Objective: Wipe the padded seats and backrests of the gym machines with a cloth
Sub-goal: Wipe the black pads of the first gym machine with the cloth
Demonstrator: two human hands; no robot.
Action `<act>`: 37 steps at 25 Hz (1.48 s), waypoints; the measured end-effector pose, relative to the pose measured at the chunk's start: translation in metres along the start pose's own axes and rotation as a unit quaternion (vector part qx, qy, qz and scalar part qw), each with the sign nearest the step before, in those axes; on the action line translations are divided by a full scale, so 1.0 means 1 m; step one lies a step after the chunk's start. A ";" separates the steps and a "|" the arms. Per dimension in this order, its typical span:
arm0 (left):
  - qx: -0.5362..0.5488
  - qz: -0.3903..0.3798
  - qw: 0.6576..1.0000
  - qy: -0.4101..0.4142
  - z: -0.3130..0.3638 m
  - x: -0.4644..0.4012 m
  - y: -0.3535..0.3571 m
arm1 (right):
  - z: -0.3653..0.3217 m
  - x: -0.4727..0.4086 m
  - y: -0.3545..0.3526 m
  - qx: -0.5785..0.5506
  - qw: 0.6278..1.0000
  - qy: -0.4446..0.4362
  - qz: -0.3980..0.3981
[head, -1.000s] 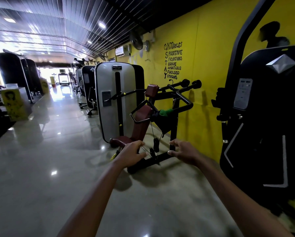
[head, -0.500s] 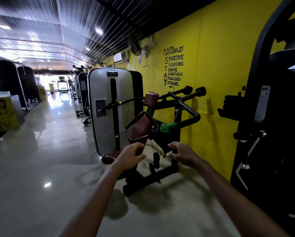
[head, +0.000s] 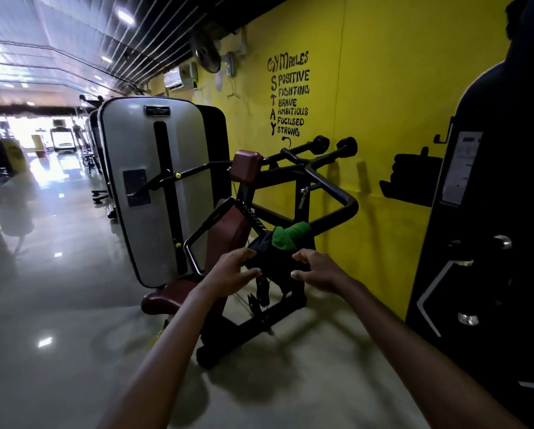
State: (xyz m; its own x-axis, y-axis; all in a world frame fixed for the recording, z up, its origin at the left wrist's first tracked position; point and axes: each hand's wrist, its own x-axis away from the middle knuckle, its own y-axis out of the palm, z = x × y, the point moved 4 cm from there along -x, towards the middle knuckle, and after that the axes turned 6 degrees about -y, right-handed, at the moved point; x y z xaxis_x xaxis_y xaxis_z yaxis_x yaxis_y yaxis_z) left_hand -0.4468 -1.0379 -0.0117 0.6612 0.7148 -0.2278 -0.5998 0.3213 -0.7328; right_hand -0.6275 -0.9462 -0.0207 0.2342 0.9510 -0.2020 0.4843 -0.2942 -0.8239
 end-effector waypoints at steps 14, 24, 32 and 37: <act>-0.033 -0.064 0.995 0.070 -0.070 -0.189 0.035 | 0.088 -0.159 0.031 0.083 0.985 0.131 0.078; -0.018 -0.062 0.994 0.088 -0.071 -0.219 0.028 | 0.082 -0.173 0.007 0.104 0.985 0.117 0.070; 0.046 -0.081 0.978 0.187 0.033 -0.233 0.083 | 0.135 -0.045 -0.096 0.073 0.965 0.204 0.145; 0.083 -0.140 0.945 0.282 0.145 -0.198 0.163 | 0.159 0.077 -0.156 0.074 0.952 0.248 0.166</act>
State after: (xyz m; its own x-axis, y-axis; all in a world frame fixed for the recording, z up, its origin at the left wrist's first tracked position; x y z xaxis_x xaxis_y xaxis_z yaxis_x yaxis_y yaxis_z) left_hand -0.7403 -1.0369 0.0068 0.9118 0.1567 -0.3795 -0.3966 0.5751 -0.7155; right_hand -0.8189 -0.8117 0.0085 0.7396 0.6363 -0.2194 0.1997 -0.5187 -0.8313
